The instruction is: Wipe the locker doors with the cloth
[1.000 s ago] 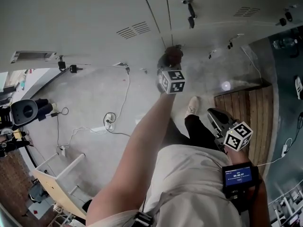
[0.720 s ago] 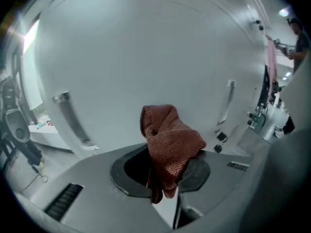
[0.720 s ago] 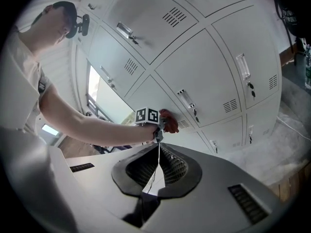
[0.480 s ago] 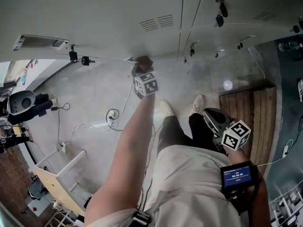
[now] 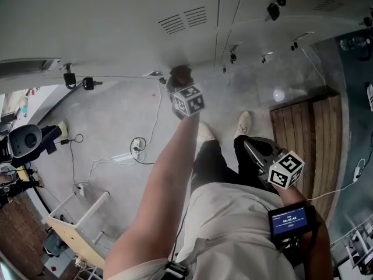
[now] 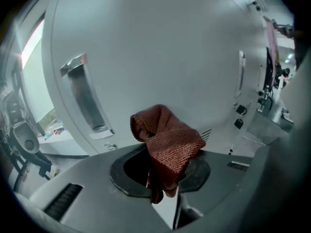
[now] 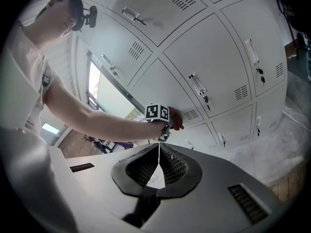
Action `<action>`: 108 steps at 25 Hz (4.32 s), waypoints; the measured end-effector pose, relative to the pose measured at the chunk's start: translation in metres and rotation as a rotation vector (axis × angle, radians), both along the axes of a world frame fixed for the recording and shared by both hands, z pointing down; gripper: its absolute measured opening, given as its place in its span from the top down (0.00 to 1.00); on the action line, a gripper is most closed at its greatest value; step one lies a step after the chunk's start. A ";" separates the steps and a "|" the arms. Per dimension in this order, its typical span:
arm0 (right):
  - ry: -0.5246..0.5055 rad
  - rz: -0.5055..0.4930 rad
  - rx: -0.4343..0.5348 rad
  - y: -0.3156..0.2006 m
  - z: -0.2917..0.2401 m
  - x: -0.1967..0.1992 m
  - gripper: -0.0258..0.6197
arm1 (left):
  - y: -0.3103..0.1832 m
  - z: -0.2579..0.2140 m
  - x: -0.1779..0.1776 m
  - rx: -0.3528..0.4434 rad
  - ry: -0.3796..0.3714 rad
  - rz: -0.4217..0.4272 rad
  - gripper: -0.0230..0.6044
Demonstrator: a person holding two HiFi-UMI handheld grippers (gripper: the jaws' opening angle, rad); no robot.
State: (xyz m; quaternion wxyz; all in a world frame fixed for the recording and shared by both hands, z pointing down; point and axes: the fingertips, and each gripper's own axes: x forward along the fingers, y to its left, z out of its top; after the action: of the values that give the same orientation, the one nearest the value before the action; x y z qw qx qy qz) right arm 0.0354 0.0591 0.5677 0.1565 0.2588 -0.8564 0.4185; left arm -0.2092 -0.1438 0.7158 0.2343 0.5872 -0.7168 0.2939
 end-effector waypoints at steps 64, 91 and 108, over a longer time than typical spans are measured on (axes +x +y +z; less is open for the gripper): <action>0.001 0.046 0.119 -0.079 0.080 0.020 0.93 | -0.015 0.131 0.052 -0.082 0.033 0.261 0.85; -0.154 -0.040 0.234 -0.089 -0.066 0.023 0.93 | 0.069 -0.180 -0.061 0.180 -0.244 0.208 0.85; -0.228 -0.053 0.439 -0.101 -0.178 0.046 0.93 | 0.166 -0.316 0.067 0.400 0.108 0.275 0.85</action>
State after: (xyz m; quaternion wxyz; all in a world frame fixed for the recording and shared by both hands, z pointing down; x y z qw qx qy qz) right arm 0.0809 -0.0421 0.3900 0.0097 0.2150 -0.9454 0.2448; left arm -0.1421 0.0223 0.3997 0.1093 0.7289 -0.6604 0.1435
